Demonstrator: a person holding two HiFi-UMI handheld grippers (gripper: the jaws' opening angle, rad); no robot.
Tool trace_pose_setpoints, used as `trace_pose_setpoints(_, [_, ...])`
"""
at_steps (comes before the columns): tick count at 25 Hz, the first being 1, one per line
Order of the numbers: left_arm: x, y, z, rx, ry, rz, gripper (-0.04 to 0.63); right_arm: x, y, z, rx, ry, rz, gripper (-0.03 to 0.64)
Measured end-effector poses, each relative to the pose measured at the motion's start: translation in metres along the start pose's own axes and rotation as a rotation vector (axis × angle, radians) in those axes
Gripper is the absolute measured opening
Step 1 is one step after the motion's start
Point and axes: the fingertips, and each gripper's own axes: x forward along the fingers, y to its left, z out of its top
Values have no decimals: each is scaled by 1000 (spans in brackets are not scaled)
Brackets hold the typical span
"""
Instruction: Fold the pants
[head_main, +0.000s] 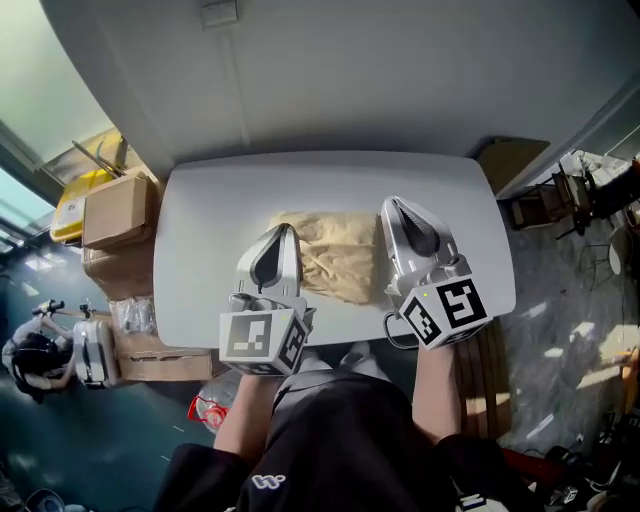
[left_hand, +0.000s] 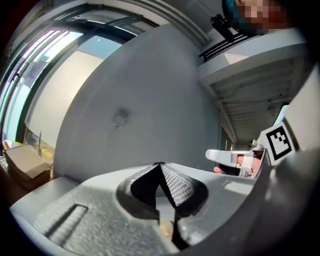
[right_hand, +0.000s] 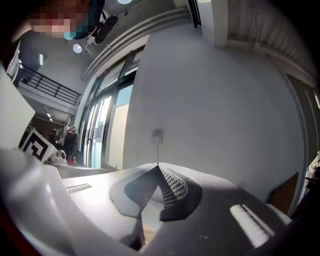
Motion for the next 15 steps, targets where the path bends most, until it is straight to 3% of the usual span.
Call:
trace_pose_setpoints(4, [11, -33, 30, 65, -64, -68, 0, -36, -19, 21, -15, -98, -107, 3])
trace_pose_setpoints(7, [15, -46, 43, 96, -97, -73, 0, -54, -35, 12, 7, -101, -173, 3])
trace_pose_setpoints(15, [26, -56, 29, 87, -61, -67, 0, -62, -53, 4, 8, -82, -195, 3])
